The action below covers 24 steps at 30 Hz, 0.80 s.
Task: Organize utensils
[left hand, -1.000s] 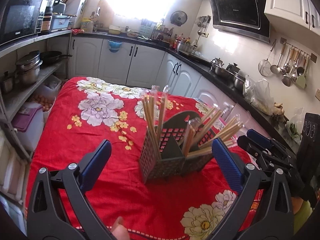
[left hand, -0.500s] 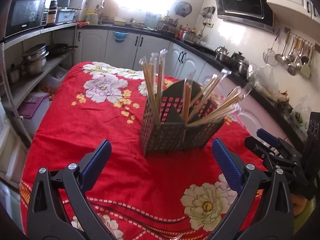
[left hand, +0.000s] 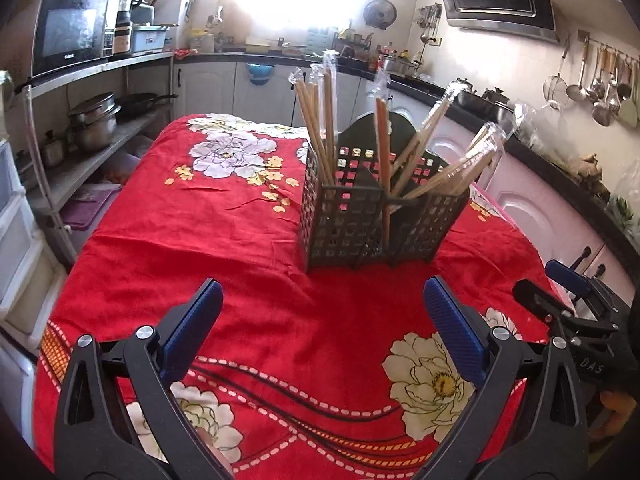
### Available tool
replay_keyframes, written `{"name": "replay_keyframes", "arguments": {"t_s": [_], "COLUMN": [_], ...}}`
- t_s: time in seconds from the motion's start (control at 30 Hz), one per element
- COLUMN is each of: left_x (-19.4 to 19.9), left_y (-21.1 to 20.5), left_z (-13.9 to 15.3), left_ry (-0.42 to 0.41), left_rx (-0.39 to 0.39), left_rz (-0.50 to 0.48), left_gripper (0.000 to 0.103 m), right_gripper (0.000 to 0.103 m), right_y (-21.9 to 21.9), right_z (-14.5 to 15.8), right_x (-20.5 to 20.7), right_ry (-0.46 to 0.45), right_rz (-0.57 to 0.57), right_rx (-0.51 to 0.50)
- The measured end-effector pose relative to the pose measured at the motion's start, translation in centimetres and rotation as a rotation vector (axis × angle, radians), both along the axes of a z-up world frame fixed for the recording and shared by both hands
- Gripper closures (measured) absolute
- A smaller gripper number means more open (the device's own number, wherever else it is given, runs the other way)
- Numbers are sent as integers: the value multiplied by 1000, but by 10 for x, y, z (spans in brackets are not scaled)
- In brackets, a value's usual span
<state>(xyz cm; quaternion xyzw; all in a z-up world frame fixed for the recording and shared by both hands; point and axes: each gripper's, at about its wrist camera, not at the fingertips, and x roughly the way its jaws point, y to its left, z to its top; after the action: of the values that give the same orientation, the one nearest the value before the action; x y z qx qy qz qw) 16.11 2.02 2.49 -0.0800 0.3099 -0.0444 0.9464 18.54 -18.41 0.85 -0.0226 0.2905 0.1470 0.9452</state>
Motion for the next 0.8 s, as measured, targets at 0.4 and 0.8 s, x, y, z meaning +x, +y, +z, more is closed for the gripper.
{"name": "replay_keyframes", "arguments": {"t_s": [0.4, 0.8], "left_x": [-16, -32], "left_y": [-23, -21], "left_z": [-16, -13], "left_ry": [-58, -181], "left_rx": [97, 74], "left_rz": [46, 62], "left_gripper": [10, 10], "right_gripper": [8, 6], "right_y": [1, -8], "right_z": [-18, -2], "right_x": [-20, -51], "right_ry": [-32, -284], "right_rz": [-3, 9], "right_rx": [-11, 80]}}
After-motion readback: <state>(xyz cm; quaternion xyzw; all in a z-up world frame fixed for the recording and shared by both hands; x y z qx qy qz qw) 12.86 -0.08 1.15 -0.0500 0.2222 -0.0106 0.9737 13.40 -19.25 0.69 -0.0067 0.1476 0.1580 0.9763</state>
